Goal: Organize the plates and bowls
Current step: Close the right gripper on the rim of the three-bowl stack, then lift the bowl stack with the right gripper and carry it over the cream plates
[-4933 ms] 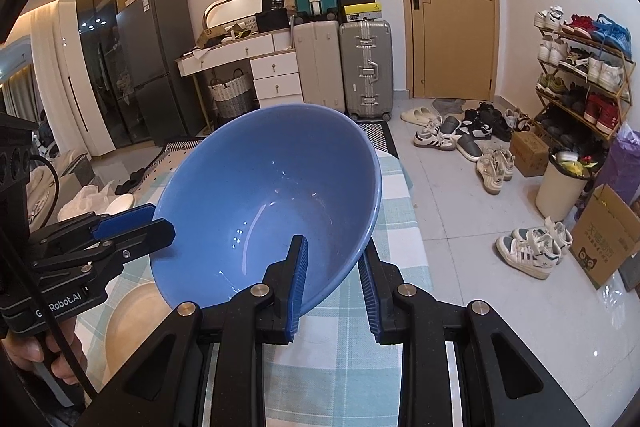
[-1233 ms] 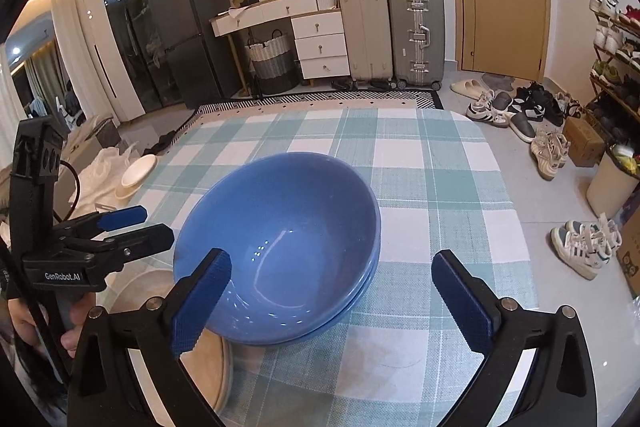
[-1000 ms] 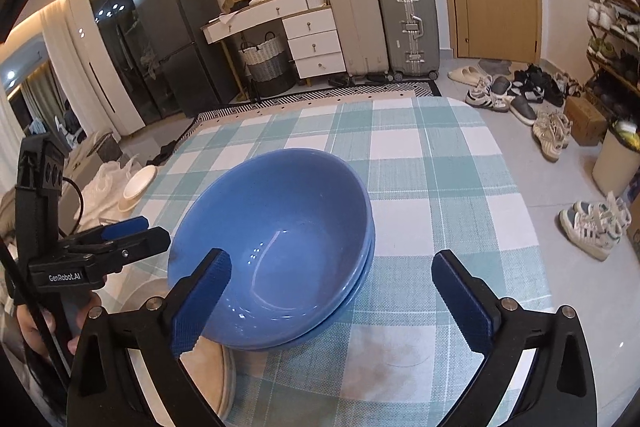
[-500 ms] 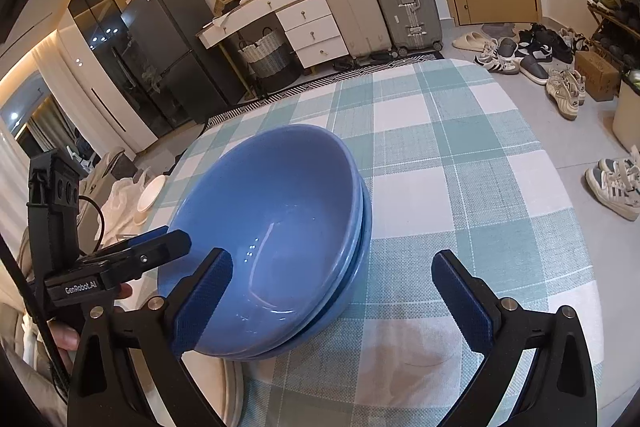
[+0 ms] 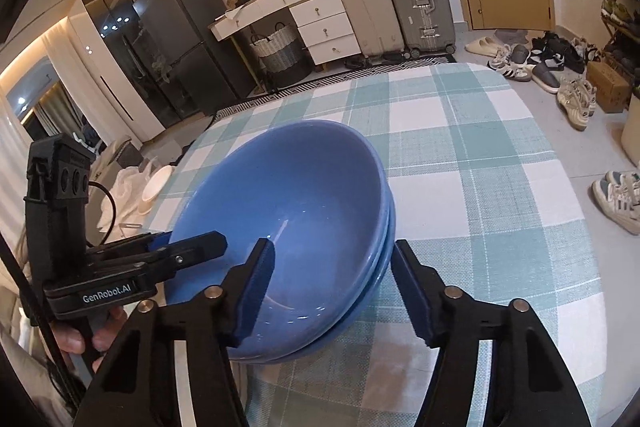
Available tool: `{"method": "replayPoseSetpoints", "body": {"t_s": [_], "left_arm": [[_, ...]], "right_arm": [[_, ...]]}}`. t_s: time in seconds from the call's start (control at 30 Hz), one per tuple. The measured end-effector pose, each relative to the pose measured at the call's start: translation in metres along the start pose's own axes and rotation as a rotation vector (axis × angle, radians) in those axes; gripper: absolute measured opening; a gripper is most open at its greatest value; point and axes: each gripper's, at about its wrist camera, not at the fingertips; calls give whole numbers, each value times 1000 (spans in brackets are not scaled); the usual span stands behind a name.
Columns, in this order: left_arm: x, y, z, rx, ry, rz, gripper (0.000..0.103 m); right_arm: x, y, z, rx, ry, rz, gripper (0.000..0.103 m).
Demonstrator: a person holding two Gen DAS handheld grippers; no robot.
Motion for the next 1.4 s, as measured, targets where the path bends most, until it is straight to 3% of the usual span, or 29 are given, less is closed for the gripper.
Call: {"method": "replayPoseSetpoints", "body": {"t_s": [0.13,0.8,1.4], "left_arm": [[-2,0,-3,-3,-2,4,32],[-21,-2,12,57,24,56,32],[-86,-12,36,94,23,135,32]], "right_arm": [[-1,-1,2,1,-12,3,54],[-24,-3,-10,-39,-50,51,54],[-72,-7,-36,-83,-37,127,54]]}}
Point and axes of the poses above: each gripper's, at about its wrist camera, not at the fingertips, and x roughly the way its jaws point, z to its right, y to its top, and after that the axes turned 1 degree about z, right-handed
